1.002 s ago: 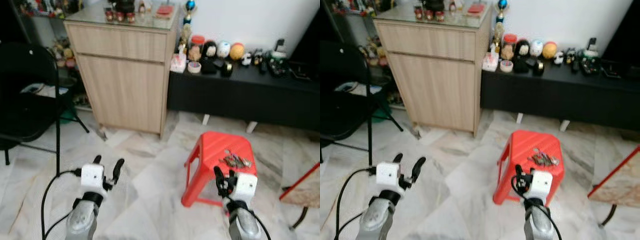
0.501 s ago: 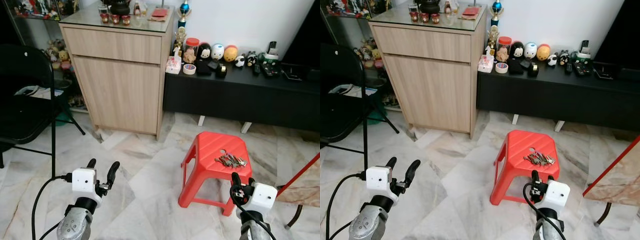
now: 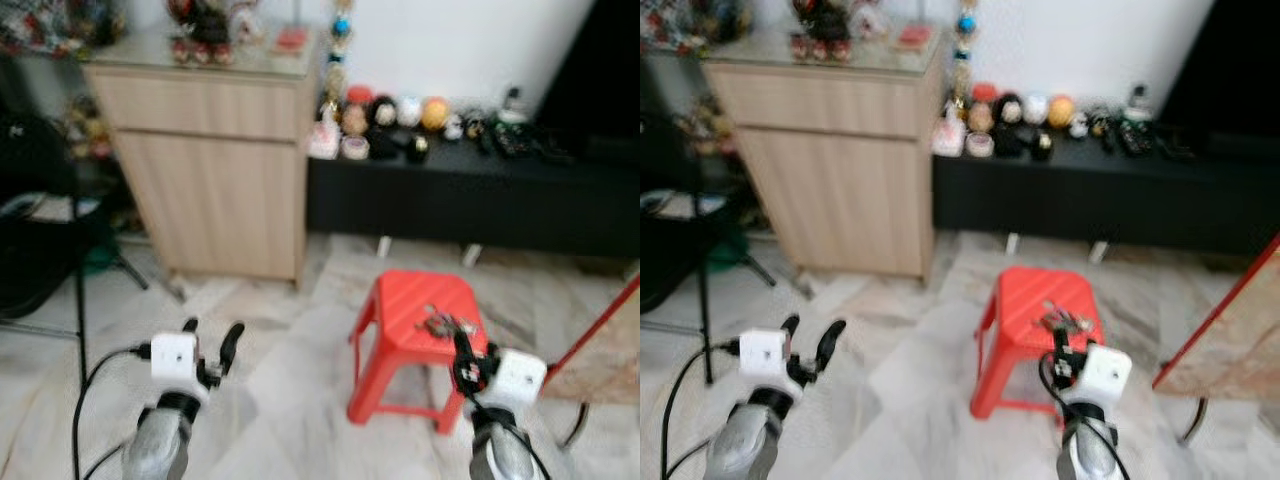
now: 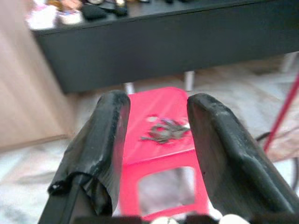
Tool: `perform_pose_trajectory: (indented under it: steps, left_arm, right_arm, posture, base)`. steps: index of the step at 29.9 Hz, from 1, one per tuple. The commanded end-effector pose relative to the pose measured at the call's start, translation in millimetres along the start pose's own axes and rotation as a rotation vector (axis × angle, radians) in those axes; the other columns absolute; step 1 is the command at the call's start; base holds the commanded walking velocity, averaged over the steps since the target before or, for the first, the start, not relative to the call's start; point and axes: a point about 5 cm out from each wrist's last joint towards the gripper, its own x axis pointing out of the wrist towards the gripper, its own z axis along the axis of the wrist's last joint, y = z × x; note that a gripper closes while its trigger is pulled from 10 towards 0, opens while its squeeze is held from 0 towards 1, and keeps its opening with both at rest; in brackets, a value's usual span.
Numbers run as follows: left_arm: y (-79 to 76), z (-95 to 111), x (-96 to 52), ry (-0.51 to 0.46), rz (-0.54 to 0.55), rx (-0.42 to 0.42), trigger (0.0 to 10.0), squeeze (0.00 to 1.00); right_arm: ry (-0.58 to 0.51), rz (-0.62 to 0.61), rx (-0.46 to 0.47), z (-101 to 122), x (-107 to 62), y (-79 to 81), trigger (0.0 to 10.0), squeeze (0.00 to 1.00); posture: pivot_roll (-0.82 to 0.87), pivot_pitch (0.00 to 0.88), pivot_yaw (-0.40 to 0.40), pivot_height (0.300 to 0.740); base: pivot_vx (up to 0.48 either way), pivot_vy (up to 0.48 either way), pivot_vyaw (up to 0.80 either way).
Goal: Hang keys on a hook
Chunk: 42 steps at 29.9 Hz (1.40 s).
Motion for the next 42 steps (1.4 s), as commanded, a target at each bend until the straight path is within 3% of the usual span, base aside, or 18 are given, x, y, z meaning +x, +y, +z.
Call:
perform_pose_trajectory:
  steps: [1,21,29,42]
  left_arm:
    - [9.2,2,-3.5,0.004,0.027,0.014,10.0,0.0]
    - [0.6,-1,-0.9,0.025,0.005,0.016,10.0,0.0]
    - [2.6,-1,-1.0,0.029,0.007,0.034,10.0,0.0]
    - [0.7,2,-0.5,0.018,0.006,0.039,10.0,0.0]
  right_arm:
    - [-0.029,0.026,0.01,7,3.8,11.4,10.0,0.0]
    - [-0.021,0.045,0.021,5,5.2,21.2,10.0,0.0]
    - [-0.016,0.039,0.02,5,5.8,20.7,10.0,0.0]
    - [-0.012,0.029,0.009,4,5.8,19.6,10.0,0.0]
  posture:
    - [0.03,0.0,-0.078,0.74]
    - [0.03,0.0,-0.072,0.74]
    - [0.03,0.0,-0.076,0.74]
    - [0.03,0.0,-0.077,0.74]
  base:
    - [0.39,0.0,0.0]
    - [0.374,0.0,0.0]
    - [0.0,0.0,0.0]
    - [0.0,-0.382,0.0]
